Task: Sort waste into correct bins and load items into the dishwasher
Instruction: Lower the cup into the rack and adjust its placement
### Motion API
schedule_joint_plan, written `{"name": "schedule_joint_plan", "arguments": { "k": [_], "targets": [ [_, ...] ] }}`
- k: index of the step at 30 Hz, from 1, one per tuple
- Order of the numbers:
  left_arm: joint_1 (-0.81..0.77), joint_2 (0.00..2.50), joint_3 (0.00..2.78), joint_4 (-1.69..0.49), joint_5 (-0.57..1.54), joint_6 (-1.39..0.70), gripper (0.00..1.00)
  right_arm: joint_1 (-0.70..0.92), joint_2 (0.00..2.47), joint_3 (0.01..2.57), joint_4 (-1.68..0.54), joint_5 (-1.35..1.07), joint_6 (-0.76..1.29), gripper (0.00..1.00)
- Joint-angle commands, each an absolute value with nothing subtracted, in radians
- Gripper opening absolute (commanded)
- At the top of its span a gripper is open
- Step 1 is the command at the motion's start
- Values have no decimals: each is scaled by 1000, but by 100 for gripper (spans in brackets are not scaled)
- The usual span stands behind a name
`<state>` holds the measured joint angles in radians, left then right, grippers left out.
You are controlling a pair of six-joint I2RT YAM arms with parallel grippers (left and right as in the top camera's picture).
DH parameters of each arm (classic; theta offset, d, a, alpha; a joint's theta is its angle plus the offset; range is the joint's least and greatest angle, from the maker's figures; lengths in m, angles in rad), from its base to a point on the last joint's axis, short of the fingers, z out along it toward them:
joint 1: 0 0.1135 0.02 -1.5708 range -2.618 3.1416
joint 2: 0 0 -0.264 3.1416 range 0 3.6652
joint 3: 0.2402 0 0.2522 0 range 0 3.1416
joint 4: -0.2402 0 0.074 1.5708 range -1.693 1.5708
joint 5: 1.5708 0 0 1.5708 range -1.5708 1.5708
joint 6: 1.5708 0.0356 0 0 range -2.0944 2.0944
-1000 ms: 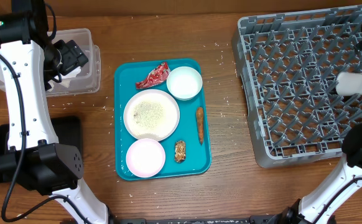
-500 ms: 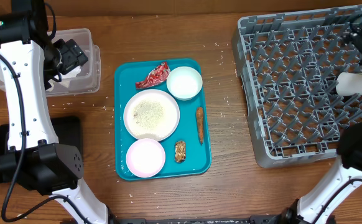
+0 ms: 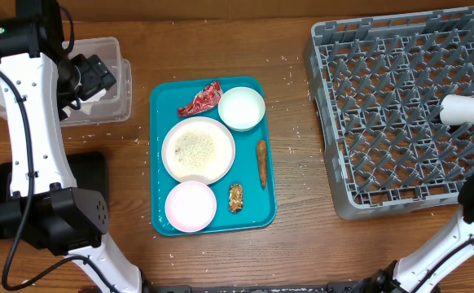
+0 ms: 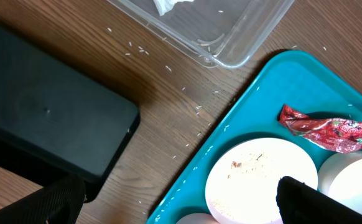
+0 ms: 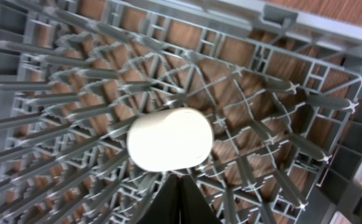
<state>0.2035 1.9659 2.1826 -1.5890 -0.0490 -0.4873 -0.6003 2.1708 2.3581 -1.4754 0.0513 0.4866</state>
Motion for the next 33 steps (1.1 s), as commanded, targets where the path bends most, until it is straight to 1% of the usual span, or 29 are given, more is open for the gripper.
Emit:
{"name": "schedule_joint_plan", "arguments": {
  "k": [1, 8, 13, 18, 24, 29, 33],
  "targets": [
    [203, 1962, 2187, -1574, -63, -467, 100, -585, 2222, 2376, -1482, 20, 494, 4],
    [203, 1962, 2187, -1565, -62, -467, 100, -579, 2274, 2375, -1484, 26, 495, 4],
    [203, 1962, 2187, -1565, -62, -467, 100, -579, 2310, 2375, -1510, 147, 532, 4],
    [203, 1962, 2187, -1565, -62, -467, 100, -579, 2316, 2375, -1509, 187, 528, 4],
    [203, 1962, 2187, -1565, -62, -467, 100, -579, 2318, 2345, -1459, 175, 528, 4],
    [203, 1962, 2187, -1565, -62, -467, 100, -577, 2318, 2296, -1415, 96, 524, 4],
    [203, 1962, 2187, -1565, -62, -467, 100, -574, 2318, 2278, -1402, 84, 524, 4]
  ]
}}
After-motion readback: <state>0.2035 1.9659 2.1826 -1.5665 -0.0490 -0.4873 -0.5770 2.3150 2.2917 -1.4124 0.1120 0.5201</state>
